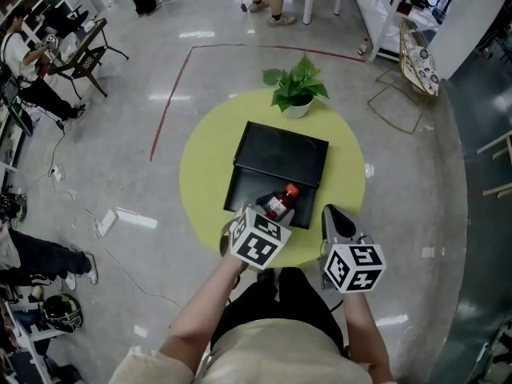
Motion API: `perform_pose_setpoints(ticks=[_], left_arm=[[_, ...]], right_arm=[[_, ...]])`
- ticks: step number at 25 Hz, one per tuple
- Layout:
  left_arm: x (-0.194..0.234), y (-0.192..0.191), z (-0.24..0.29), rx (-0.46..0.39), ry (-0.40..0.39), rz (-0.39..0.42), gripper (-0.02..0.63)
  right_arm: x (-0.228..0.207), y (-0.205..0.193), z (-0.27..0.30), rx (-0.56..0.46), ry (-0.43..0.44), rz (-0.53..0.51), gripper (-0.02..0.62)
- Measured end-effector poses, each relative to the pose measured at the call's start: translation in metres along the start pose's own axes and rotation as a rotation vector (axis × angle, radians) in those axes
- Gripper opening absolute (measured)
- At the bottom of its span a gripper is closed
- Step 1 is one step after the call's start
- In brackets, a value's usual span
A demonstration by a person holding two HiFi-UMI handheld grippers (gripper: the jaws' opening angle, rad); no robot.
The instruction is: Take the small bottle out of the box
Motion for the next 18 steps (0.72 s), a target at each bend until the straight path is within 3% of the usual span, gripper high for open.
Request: perform_pose_setpoints(ticks=[18], left_arm=[[0.0, 0.007, -0.067, -0.203, 0.056, -0.065, 0.227]], right_arm=[[0.034, -0.006, -0.027, -0.028, 0.031, -0.014, 0.002]])
Point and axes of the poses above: the fingertips, and each gripper's own axes: z forward along the fingers, x to its left, y out of its top, the point moved 2 cm from there along -z, backward along the fingers, and after that the axes turned 11 degrees about -y, right-handed, at the moved point
